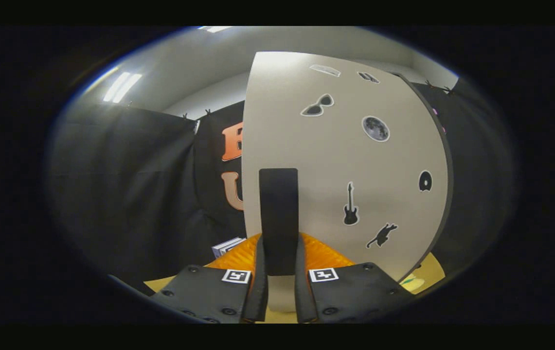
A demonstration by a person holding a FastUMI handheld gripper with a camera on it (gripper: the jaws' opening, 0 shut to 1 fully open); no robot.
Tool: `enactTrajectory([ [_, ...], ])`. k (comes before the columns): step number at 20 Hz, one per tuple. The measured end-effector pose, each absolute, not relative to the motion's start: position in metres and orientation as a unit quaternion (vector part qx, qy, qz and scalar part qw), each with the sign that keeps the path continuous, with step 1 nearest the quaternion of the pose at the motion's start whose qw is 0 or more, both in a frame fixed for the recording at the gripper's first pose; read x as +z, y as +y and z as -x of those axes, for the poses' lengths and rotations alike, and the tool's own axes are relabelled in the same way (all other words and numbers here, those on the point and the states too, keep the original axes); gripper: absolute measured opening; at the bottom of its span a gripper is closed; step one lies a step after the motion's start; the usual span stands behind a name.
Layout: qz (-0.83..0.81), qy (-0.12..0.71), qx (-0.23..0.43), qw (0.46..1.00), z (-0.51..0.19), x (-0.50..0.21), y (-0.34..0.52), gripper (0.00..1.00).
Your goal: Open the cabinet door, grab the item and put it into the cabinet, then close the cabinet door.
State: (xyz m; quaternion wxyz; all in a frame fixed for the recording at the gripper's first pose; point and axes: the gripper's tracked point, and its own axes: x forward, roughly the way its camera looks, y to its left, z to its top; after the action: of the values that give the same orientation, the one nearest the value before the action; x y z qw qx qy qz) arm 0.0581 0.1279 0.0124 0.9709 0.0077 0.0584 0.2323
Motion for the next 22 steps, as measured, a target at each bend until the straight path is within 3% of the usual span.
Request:
enactTrajectory([
  [12, -0.022, 0.048, 0.256, 0.965, 0.028, 0.03, 0.03, 0.3],
  [22, -0.025, 0.031, 0.186, 0.982, 0.058, 0.04, -0.063, 0.3],
])
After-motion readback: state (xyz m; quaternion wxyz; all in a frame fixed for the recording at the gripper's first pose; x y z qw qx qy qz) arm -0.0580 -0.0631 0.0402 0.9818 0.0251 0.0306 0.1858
